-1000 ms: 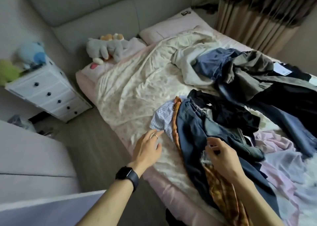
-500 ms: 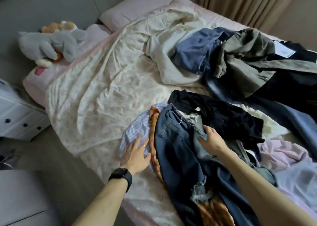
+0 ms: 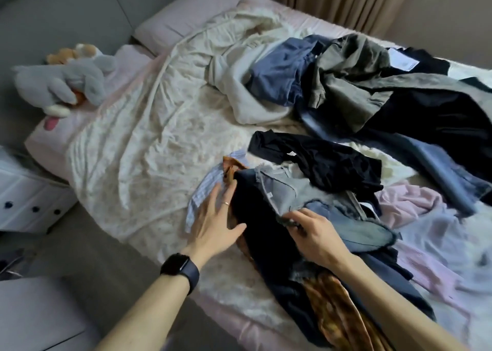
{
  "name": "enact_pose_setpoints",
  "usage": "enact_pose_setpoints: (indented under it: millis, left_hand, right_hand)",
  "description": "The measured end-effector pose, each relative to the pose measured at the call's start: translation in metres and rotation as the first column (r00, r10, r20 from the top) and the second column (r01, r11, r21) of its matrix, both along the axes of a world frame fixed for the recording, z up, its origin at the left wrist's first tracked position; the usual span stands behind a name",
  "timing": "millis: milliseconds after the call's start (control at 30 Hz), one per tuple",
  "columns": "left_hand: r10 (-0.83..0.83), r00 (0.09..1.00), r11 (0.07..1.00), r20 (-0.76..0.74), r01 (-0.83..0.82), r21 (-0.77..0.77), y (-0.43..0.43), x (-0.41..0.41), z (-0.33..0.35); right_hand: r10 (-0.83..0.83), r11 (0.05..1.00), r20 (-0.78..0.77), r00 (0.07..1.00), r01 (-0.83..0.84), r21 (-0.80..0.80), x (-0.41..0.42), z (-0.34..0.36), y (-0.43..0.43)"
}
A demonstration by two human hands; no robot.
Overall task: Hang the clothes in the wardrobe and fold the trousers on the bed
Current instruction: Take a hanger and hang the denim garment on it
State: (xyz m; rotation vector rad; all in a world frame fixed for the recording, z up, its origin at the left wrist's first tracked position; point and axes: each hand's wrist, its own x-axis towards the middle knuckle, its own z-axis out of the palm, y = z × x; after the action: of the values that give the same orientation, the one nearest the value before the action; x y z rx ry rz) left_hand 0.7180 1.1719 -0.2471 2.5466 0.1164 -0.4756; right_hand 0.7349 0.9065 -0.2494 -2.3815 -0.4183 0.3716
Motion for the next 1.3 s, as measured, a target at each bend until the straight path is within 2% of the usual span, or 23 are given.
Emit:
enact_pose_setpoints:
  millis: [67,133,267,333,367,467,500,600,700,800,900,967,1033,1133,1233,1300]
  left_hand:
    - [-0.286,0.954,0.953,0.090,0.274,0.129,-0.020,-0.010,0.025]
    - [-0.466,0.878,0.872,0.110,0.436,0.222,-0.037,-0.026,0.046]
    - [-0.438,0.874,0.895,0.212,0.402,0.193,-0.052,-0.079,0.091]
    - [-0.450,0.869,0.888,0.209,0.409,0.212,-0.055,-0.112,0.114]
    - [-0.431,0.877,0.894,0.214,0.382,0.233,-0.052,-0.136,0.132]
    - [-0.313,0.914,0.941,0.260,0.262,0.213,-0.041,-0.186,0.161]
    - [-0.254,0.927,0.958,0.276,0.202,0.202,-0.034,-0.206,0.173]
    - [0.002,0.958,0.999,0.287,-0.013,0.036,-0.017,-0.258,0.208]
    - [0.237,0.917,0.962,0.319,-0.178,-0.205,-0.005,-0.291,0.256]
    - [0.416,0.875,0.844,0.249,-0.269,-0.464,0.003,-0.319,0.315]
    - [0.573,0.790,0.714,0.216,-0.352,-0.606,0.008,-0.341,0.365]
    - [0.687,0.708,0.592,0.163,-0.415,-0.691,0.012,-0.357,0.383]
    - [0.806,0.580,0.459,0.116,-0.490,-0.741,0.017,-0.373,0.392]
    - [0.953,0.291,0.251,0.080,-0.618,-0.745,0.026,-0.402,0.390]
    - [0.992,0.126,0.059,-0.030,-0.649,-0.758,0.022,-0.433,0.375]
    - [0.997,0.014,-0.050,-0.080,-0.671,-0.740,0.015,-0.458,0.360]
  right_hand:
    - [0.030,0.999,0.053,0.998,-0.032,0.029,-0.032,0.032,-0.002]
    - [0.051,0.997,0.091,0.994,-0.056,0.051,-0.059,0.059,-0.007]
    - [0.044,0.999,0.217,0.975,-0.047,0.008,-0.122,0.110,-0.029]
    - [0.067,0.998,0.285,0.956,-0.058,-0.037,-0.149,0.126,-0.042]
    - [0.104,0.993,0.316,0.943,-0.080,-0.090,-0.165,0.136,-0.045]
    - [0.188,0.954,0.273,0.943,-0.110,-0.277,-0.183,0.148,-0.050]
    - [0.188,0.951,0.272,0.944,-0.106,-0.289,-0.189,0.154,-0.047]
    - [0.077,0.993,0.417,0.906,-0.032,-0.114,-0.194,0.182,-0.027]
    - [0.024,0.999,0.499,0.866,-0.037,0.018,-0.189,0.221,0.025]
    - [0.031,0.988,0.499,0.866,-0.101,0.114,-0.200,0.256,0.078]
    - [0.026,0.946,0.442,0.897,-0.166,0.280,-0.215,0.291,0.112]
    - [0.001,0.857,0.423,0.906,-0.219,0.467,-0.234,0.313,0.123]
    - [-0.004,0.739,0.481,0.877,-0.322,0.592,-0.258,0.326,0.129]
    - [0.206,0.635,0.519,0.829,-0.517,0.574,-0.300,0.328,0.145]
    - [0.441,0.612,0.502,0.744,-0.658,0.438,-0.337,0.306,0.169]
    - [0.525,0.618,0.485,0.699,-0.705,0.348,-0.360,0.286,0.184]
